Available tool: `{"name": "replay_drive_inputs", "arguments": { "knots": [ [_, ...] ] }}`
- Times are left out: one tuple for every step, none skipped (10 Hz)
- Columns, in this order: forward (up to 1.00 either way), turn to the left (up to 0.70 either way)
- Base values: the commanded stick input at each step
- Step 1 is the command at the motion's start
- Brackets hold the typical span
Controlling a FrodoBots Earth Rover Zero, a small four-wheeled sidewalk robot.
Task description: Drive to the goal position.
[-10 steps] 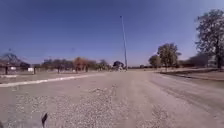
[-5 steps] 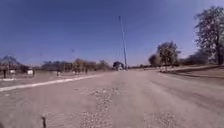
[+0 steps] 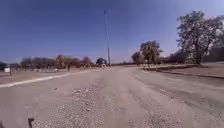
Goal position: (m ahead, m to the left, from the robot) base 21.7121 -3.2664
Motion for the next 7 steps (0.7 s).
{"name": "replay_drive_inputs", "arguments": {
  "knots": [
    [0.5, 0.0],
    [0.5, 0.0],
    [0.5, 0.0],
    [0.5, 0.0],
    [0.5, 0.0],
    [0.5, 0.0],
    [0.5, 0.0]
  ]
}}
